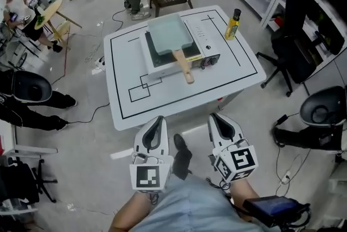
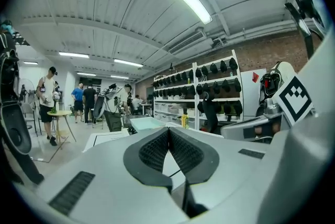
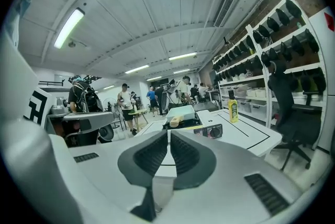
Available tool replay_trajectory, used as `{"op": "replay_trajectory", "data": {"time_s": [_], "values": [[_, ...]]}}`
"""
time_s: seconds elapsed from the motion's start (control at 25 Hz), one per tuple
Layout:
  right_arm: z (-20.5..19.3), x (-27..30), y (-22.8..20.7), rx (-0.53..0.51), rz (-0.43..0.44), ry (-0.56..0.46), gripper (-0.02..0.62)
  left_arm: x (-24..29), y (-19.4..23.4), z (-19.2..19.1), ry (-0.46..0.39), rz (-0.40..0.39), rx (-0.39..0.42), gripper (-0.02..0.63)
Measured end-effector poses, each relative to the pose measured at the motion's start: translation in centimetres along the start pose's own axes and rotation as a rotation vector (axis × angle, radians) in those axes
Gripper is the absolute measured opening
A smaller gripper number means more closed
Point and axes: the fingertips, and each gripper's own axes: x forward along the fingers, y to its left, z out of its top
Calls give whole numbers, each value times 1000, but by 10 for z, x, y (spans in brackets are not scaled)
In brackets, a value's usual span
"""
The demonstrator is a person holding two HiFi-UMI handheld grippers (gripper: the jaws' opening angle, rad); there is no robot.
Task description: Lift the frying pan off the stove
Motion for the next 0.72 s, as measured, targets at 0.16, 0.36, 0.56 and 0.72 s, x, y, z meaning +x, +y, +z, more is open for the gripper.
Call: {"op": "replay_trajectory", "data": {"time_s": [0.16,0.36,0.56,0.72], "values": [[9,41,-16,19,1,8,51,42,22,0,22,3,-6,18],[29,85,-31,33,11,5,51,87,50,10,19,17,-13,18],[46,124,-41,25,24,-1,51,123,71,20,-10,24,-19,18],[64,145,-41,18,35,-18,51,139,85,32,-49,24,-28,18]]}}
